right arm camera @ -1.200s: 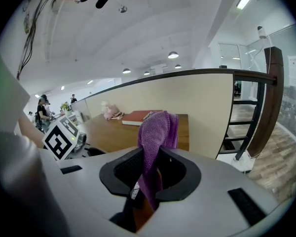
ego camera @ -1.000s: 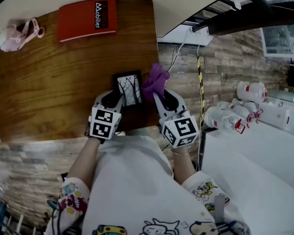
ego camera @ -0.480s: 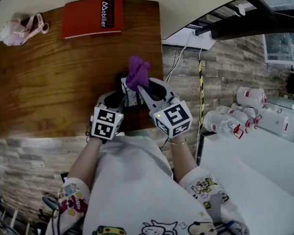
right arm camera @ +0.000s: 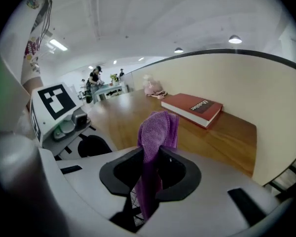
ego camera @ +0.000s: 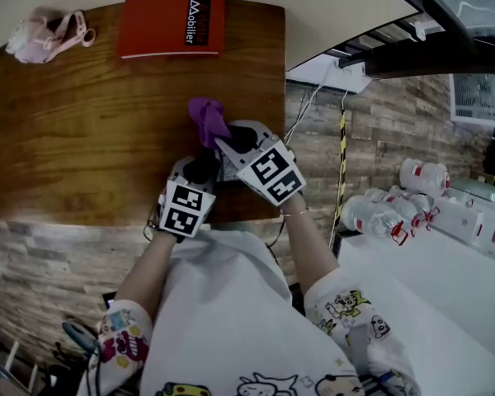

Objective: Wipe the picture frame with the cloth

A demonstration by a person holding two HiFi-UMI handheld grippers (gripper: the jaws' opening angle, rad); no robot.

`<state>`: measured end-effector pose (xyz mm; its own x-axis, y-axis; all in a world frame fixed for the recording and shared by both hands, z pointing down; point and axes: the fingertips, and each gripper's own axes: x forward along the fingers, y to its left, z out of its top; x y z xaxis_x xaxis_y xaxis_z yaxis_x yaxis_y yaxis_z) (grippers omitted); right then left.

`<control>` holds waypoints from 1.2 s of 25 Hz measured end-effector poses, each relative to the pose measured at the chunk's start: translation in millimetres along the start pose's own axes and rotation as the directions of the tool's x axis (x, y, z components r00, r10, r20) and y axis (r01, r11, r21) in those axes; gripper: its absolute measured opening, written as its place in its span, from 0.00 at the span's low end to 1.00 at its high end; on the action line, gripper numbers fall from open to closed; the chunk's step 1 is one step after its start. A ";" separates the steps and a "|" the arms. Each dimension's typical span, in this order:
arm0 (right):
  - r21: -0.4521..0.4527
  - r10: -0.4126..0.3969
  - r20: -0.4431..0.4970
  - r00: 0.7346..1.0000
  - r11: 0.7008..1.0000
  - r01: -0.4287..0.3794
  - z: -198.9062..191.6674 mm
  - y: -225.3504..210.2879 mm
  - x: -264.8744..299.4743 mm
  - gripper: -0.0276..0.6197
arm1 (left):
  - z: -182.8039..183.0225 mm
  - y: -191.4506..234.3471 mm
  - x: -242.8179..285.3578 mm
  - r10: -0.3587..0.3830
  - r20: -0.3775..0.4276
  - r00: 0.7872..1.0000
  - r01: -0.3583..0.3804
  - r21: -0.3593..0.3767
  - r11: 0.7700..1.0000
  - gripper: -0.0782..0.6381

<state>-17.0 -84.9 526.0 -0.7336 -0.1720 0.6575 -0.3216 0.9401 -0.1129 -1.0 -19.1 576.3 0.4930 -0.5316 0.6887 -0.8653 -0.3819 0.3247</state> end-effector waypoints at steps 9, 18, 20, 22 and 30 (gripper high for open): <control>-0.190 0.027 -0.156 0.987 0.980 -0.057 -25.5 4.1 26.9 0.15 | -0.3 1.3 0.4 0.000 0.000 1.000 0.000 0.002 1.000 0.24; -0.172 0.034 -0.164 0.986 0.983 -0.062 -32.7 -2.6 24.7 0.14 | -0.6 1.6 0.7 0.001 0.000 1.000 -0.001 -0.004 1.000 0.24; -0.184 0.024 -0.173 0.985 0.981 -0.057 -35.2 -4.2 22.1 0.14 | -0.9 1.4 0.7 0.003 0.000 1.000 -0.003 -0.006 1.000 0.24; -0.197 0.017 -0.184 0.983 0.979 -0.054 -37.9 -6.3 19.3 0.15 | -1.1 1.4 0.5 0.005 0.001 1.000 -0.005 -0.006 1.000 0.24; -0.182 -0.017 -0.212 0.977 0.983 -0.023 -52.2 -24.7 1.6 0.15 | -0.6 2.6 0.5 0.013 0.002 1.000 -0.013 -0.015 1.000 0.24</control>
<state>20.9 -93.0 568.7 -0.5842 -0.1214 0.8025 -0.1904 0.9817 0.0099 -3.1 -19.9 577.9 0.4818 -0.5380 0.6917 -0.8729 -0.3637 0.3252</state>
